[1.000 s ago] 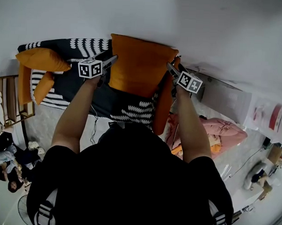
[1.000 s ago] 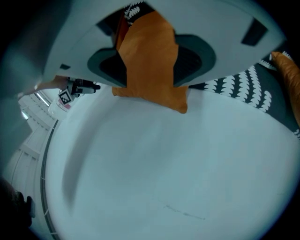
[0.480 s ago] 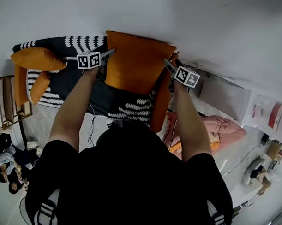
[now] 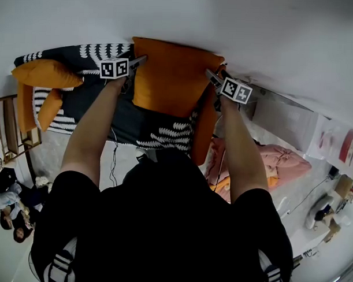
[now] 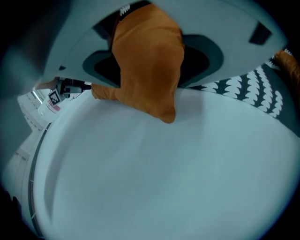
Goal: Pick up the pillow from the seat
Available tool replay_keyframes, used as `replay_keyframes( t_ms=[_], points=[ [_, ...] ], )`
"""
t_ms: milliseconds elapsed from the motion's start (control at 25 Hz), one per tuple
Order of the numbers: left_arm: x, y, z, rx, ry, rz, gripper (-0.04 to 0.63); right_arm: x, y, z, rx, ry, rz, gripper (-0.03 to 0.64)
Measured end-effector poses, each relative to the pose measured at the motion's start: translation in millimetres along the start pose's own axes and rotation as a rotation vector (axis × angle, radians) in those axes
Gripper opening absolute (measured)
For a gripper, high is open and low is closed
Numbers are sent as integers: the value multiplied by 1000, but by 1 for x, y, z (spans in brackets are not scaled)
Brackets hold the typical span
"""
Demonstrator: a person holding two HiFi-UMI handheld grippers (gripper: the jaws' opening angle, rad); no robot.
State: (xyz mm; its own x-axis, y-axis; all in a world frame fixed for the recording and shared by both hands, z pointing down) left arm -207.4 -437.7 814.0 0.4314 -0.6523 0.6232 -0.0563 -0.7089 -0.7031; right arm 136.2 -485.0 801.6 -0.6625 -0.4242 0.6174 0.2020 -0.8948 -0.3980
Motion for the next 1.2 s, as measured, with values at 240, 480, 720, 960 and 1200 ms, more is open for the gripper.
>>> replay_keyframes(
  t_ms=[240, 480, 720, 960, 1200],
  points=[
    [14, -3, -8, 7, -7, -28, 409, 17, 4, 8, 17, 3, -7, 434],
    [28, 0, -11, -3, -30, -33, 417, 30, 12, 11, 44, 62, -21, 445],
    [35, 0, -11, -16, -56, -13, 417, 38, 15, 17, 183, 148, -13, 446],
    [38, -1, -6, -29, -76, -9, 412, 46, 18, 14, 245, 216, -9, 446],
    [36, 1, -2, -32, -94, -17, 353, 49, 14, 4, 268, 228, -19, 443]
  ],
)
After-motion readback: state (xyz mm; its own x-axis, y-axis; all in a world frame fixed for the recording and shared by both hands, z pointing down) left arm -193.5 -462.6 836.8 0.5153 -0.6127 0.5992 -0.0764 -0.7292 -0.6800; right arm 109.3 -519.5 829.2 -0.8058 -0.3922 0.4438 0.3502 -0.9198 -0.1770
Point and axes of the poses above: the fingertips, and each gripper's own axes: x forward along the fingers, z to its right, y out of its top, the point moved 2 cm from there along -x, backward along the fingers, and after that the axes turned 13 degrees about x, right-handed, at the moved point
